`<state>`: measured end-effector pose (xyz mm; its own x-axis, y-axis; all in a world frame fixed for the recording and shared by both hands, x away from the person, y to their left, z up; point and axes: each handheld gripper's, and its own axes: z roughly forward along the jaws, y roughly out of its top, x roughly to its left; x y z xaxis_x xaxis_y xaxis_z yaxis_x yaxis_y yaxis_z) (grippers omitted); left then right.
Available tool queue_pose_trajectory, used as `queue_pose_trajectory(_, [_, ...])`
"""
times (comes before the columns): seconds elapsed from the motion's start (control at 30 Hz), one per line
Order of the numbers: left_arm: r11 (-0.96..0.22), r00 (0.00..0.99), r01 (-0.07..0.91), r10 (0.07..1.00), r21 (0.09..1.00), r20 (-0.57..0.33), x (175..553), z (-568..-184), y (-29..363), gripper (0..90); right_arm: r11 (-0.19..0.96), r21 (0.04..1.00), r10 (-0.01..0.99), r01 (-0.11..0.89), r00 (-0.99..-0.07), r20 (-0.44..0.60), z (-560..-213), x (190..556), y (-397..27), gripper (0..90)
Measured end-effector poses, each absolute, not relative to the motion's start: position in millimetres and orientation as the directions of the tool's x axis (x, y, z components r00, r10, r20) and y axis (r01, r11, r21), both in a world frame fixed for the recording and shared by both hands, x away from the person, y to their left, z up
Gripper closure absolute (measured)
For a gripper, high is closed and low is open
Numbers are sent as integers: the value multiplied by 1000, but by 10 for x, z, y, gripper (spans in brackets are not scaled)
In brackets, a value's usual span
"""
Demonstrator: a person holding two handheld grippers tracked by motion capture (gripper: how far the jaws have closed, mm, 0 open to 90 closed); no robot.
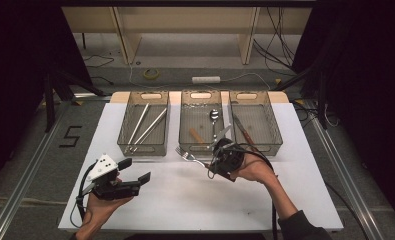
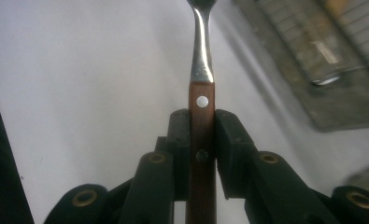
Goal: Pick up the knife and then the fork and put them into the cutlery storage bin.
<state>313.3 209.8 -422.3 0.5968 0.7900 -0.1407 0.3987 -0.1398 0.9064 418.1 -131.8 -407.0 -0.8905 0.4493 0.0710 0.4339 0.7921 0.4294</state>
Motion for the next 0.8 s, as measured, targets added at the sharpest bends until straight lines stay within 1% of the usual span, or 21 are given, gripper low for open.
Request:
queue_pose_trajectory(0.2, [-137,595,398,791,907,-142,3135,-4223,2095,161,739,468,519,485,-852,64,-3845,4315,-1563,776])
queue_pose_trajectory(0.47, [-135,594,400,791,907,-144,3137,-4223,2099,161,652,515,616,557,-785,69,-3640,4618,-1890,775])
queue_pose_trajectory(0.57, [-134,593,400,792,907,-145,3139,-4223,2101,161,616,518,659,594,-748,74,-3596,4740,-1996,775])
queue_pose_trajectory(0.8, [-134,595,399,790,907,-145,3139,-4224,2097,161,567,505,719,651,-690,82,-3608,4975,-2170,775])
